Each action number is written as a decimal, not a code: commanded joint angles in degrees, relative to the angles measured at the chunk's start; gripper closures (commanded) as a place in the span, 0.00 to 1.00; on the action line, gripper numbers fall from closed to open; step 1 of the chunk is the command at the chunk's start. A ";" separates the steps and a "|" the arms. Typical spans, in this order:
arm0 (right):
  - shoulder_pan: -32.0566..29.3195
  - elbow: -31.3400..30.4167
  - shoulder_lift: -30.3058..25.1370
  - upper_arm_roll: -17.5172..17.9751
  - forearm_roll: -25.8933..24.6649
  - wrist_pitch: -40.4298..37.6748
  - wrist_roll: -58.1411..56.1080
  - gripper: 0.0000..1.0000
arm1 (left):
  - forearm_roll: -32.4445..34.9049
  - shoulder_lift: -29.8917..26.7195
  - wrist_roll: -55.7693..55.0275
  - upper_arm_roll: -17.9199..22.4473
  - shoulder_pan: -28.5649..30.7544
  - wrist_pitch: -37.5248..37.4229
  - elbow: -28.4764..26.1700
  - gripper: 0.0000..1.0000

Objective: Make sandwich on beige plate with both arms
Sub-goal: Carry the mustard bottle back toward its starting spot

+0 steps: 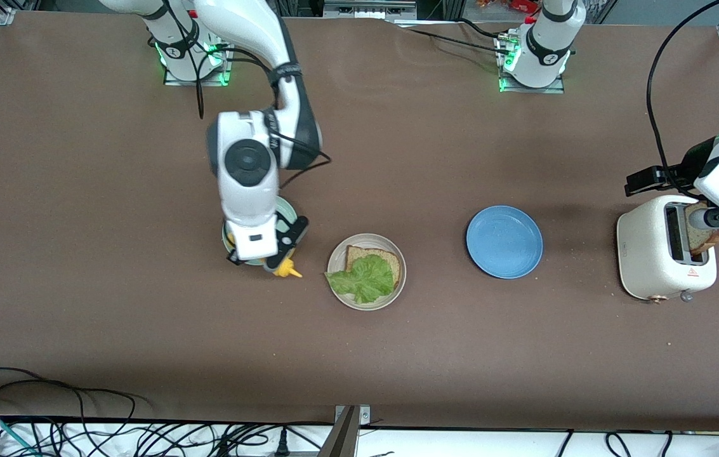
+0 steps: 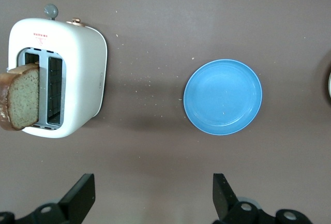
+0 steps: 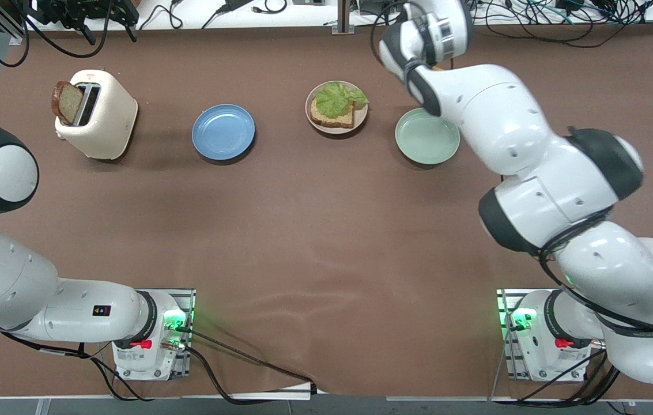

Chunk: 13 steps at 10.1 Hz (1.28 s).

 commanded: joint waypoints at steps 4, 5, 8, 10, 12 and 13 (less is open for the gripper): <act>1.25 -14.96 -13.08 -7.46 9.46 2.18 -23.90 1.00 | -0.12 -0.04 0.19 0.09 -0.09 0.13 0.31 0.00; 1.34 -16.63 -13.18 -9.91 12.62 2.00 -29.61 1.00 | -0.12 -0.04 0.28 0.09 0.00 0.05 0.31 0.00; 0.81 -18.76 -13.09 -13.45 18.63 1.39 -36.52 1.00 | -0.12 -0.04 0.19 0.09 -0.09 0.05 0.31 0.00; 0.02 -18.76 -12.83 -13.37 19.24 1.39 -36.70 1.00 | -0.12 -0.22 0.11 0.09 -0.17 -0.04 0.31 0.00; -0.95 -18.85 -12.83 -13.37 19.24 1.13 -37.66 1.00 | -0.12 -0.13 0.11 0.09 -0.17 -0.04 0.23 0.00; -1.56 -19.02 -12.91 -13.37 19.24 0.34 -37.66 1.00 | -0.12 -0.13 0.19 0.09 -0.09 -0.04 0.23 0.00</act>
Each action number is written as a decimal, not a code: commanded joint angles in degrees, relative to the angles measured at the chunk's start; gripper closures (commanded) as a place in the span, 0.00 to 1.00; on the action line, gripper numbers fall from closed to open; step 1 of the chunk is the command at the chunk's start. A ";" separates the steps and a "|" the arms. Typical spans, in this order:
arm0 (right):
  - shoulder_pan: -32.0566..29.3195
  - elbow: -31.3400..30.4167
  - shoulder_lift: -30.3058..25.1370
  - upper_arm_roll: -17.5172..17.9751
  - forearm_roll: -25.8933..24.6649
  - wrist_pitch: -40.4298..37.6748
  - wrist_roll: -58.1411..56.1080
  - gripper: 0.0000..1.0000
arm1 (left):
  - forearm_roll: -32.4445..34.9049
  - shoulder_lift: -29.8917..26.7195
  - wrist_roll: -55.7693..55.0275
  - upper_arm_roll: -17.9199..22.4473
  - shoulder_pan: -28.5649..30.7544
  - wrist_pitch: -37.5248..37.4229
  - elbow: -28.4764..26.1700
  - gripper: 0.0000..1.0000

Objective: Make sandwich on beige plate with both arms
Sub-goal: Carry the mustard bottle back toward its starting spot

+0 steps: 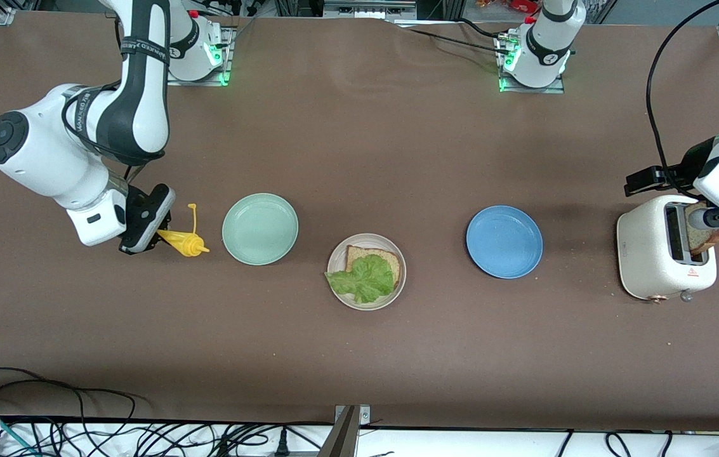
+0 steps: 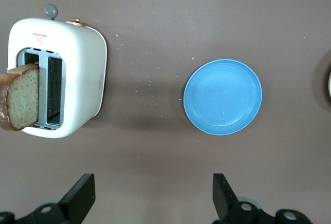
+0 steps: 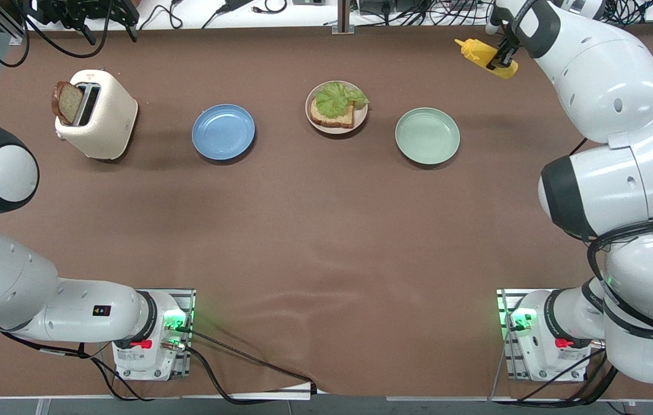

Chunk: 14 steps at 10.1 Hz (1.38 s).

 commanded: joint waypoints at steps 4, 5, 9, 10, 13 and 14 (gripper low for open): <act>-15.44 0.22 -2.43 8.53 8.07 -3.43 -11.82 1.00 | -0.12 -0.07 0.19 0.09 -0.07 0.03 0.23 0.00; -18.89 0.40 -3.05 11.09 8.17 -3.43 -13.33 1.00 | -0.12 -0.07 0.19 0.09 -0.07 0.03 0.23 0.00; -40.83 0.41 -7.08 30.04 12.04 -3.43 -21.23 1.00 | -0.12 0.28 0.11 0.09 -0.07 0.03 0.31 0.00; -45.16 0.14 -7.70 33.66 12.04 -3.43 -23.69 1.00 | -0.12 0.29 0.11 0.09 -0.07 0.12 0.23 0.00; -55.45 -0.91 -7.71 41.32 12.04 -3.52 -32.48 1.00 | -0.12 0.29 0.19 0.09 -0.07 0.12 0.23 0.00; -59.05 -1.44 -7.62 44.31 12.47 -3.52 -35.29 1.00 | -0.21 0.29 0.19 0.09 -0.07 0.12 0.23 0.00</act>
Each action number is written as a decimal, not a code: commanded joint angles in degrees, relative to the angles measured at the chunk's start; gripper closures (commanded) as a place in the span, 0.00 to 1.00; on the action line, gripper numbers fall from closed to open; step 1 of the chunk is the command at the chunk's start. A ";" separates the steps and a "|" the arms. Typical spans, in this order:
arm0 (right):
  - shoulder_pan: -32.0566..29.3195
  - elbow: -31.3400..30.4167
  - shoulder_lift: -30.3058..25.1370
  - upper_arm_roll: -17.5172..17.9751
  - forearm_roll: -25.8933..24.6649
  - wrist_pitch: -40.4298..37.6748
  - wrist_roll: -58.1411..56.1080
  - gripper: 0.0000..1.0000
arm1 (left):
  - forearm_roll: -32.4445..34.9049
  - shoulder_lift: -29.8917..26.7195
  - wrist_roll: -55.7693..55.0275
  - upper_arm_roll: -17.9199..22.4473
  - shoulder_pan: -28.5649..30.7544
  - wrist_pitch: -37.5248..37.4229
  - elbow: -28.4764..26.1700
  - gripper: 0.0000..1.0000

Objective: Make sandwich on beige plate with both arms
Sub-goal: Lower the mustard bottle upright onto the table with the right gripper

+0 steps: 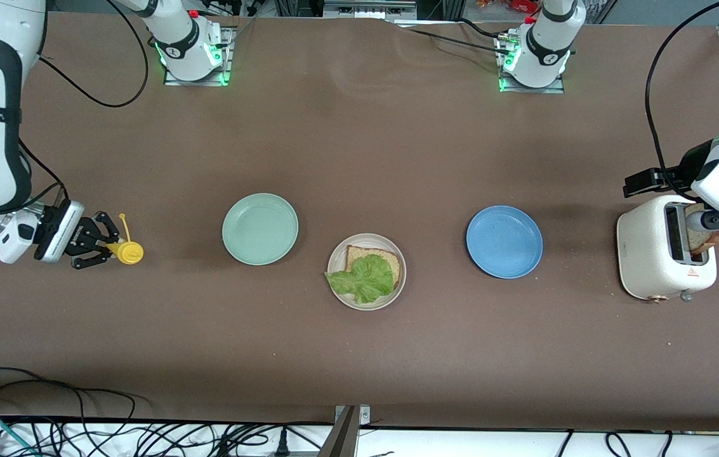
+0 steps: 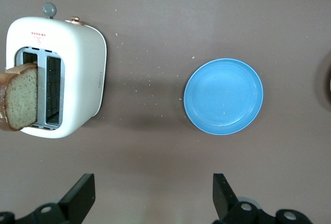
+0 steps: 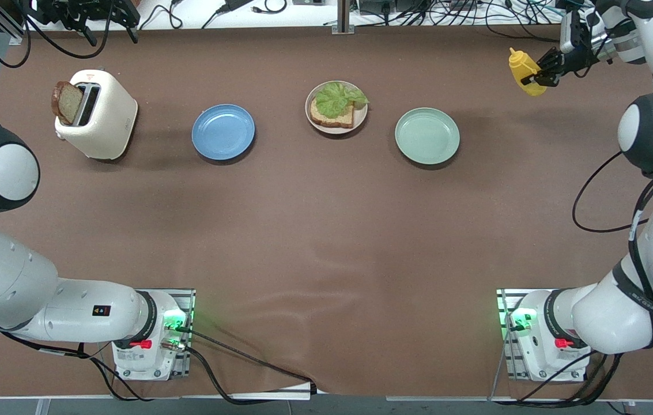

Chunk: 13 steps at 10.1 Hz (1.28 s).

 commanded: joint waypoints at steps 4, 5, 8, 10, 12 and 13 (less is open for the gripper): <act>-24.92 -5.13 -0.96 21.90 4.50 -0.56 -14.81 1.00 | -0.12 -0.07 0.20 0.09 0.00 0.11 0.21 0.00; -28.19 -6.28 -0.61 24.29 6.09 -1.00 -18.15 1.00 | -0.21 -0.07 0.20 0.09 0.00 0.11 0.21 0.00; -31.11 -9.19 2.98 24.84 13.55 -7.66 -27.03 1.00 | -0.12 -0.16 0.98 0.09 0.70 2.04 -0.76 0.00; -32.26 -9.01 7.46 24.84 18.47 -13.11 -30.82 1.00 | 0.66 -1.82 1.25 0.18 2.10 6.95 -5.57 0.00; -33.14 -9.01 9.49 24.84 19.11 -14.97 -32.24 1.00 | 1.80 -1.57 6.93 0.35 3.94 8.89 -6.47 0.00; -33.66 -9.01 10.81 24.84 19.11 -16.63 -32.24 1.00 | 2.07 -1.39 11.05 0.35 5.87 10.90 -7.69 0.00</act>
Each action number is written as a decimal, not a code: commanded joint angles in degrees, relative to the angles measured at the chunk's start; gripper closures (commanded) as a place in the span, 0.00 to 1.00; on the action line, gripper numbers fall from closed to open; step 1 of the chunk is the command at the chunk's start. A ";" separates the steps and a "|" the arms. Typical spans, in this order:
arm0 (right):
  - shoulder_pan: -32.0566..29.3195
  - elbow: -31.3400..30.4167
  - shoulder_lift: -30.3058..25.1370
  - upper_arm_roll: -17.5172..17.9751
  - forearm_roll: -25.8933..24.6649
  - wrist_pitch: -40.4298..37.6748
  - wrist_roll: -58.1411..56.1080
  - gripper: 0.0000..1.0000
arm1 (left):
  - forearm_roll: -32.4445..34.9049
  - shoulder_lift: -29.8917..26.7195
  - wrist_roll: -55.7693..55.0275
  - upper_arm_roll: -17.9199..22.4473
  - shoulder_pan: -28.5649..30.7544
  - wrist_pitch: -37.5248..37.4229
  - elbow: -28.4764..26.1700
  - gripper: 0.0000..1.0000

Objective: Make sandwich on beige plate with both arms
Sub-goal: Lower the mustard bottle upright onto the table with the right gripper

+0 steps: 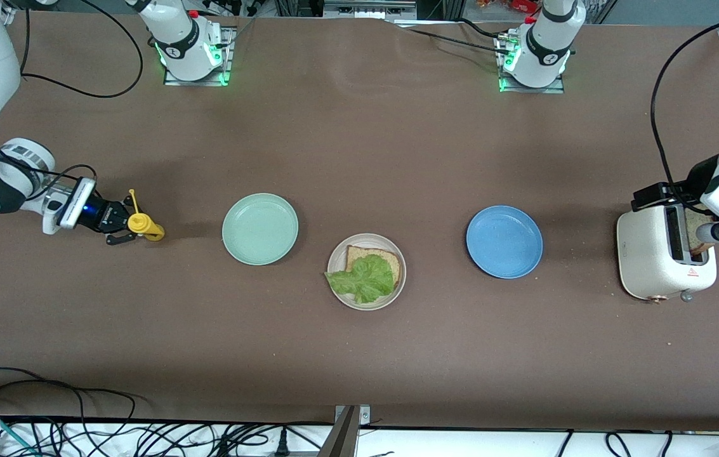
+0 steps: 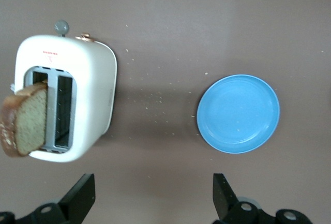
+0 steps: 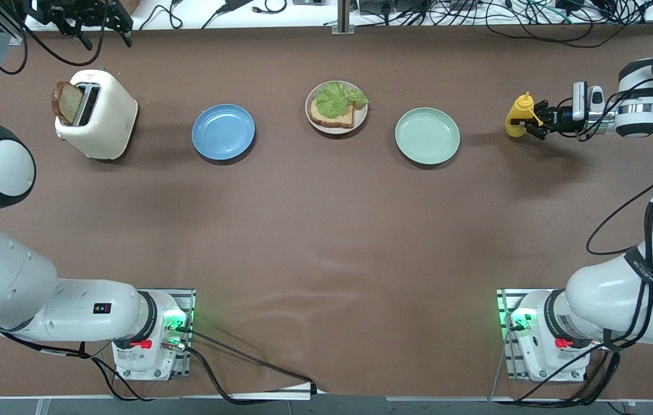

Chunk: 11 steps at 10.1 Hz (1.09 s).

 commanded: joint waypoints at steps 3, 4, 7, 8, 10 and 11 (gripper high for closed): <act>-3.57 0.44 4.75 1.05 2.68 -6.96 -1.63 0.97 | 1.88 -1.22 16.49 -0.39 8.77 10.71 -7.58 0.00; -3.57 0.53 4.67 1.05 2.68 -6.88 -1.72 0.79 | 1.88 -1.30 18.43 -0.39 9.75 14.56 -10.91 0.00; -3.75 1.57 4.58 0.96 2.51 -6.88 -1.72 0.11 | 2.23 -1.31 26.69 -0.39 13.70 20.91 -15.76 0.00; -4.53 2.36 4.41 0.70 1.72 -7.05 -1.72 0.00 | 2.23 -1.04 27.93 -0.39 14.67 22.58 -16.73 0.00; -6.12 3.60 4.23 -0.70 -3.36 -7.05 -0.85 0.00 | 2.23 0.18 28.73 -0.39 15.55 24.00 -16.74 0.00; -6.21 4.56 4.23 -2.36 -5.30 -7.05 -0.49 0.00 | 2.23 0.97 30.03 -0.48 16.25 25.40 -16.83 0.00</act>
